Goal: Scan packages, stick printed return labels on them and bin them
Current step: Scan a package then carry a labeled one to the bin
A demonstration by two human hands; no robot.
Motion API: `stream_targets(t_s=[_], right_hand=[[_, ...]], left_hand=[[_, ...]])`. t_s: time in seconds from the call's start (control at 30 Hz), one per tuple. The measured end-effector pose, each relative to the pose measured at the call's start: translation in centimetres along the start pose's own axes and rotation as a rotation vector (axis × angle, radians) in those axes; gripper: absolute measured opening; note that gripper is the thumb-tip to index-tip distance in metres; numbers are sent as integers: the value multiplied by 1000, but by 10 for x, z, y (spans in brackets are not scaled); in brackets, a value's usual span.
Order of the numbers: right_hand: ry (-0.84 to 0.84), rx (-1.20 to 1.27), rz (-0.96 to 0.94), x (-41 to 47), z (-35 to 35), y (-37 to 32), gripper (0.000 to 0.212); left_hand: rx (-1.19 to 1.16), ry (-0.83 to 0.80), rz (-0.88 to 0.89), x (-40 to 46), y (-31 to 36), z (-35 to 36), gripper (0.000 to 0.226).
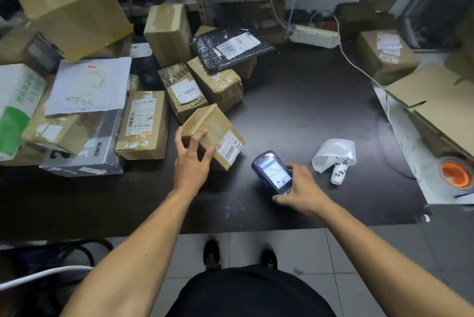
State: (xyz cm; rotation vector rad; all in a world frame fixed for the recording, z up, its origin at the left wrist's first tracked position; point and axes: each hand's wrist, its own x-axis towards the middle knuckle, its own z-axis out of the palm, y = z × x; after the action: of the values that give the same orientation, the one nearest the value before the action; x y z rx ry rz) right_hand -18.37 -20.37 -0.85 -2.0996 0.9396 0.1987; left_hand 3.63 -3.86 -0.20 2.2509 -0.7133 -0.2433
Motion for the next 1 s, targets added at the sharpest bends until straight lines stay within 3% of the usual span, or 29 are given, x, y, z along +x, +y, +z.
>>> stream_targets(t_s=[0.13, 0.47, 0.73, 1.0], right_hand=[[-96, -157, -115, 4, -9, -16, 86], [-70, -224, -113, 3, -19, -27, 82], [120, -55, 171, 8, 14, -12, 78], [239, 20, 287, 14, 44, -8, 87]], left_hand=[[-18, -15, 20, 1, -6, -4, 44], [-55, -9, 2, 1, -10, -3, 46], [-299, -59, -254, 1, -24, -1, 40], [-227, -287, -261, -8, -37, -1, 50]])
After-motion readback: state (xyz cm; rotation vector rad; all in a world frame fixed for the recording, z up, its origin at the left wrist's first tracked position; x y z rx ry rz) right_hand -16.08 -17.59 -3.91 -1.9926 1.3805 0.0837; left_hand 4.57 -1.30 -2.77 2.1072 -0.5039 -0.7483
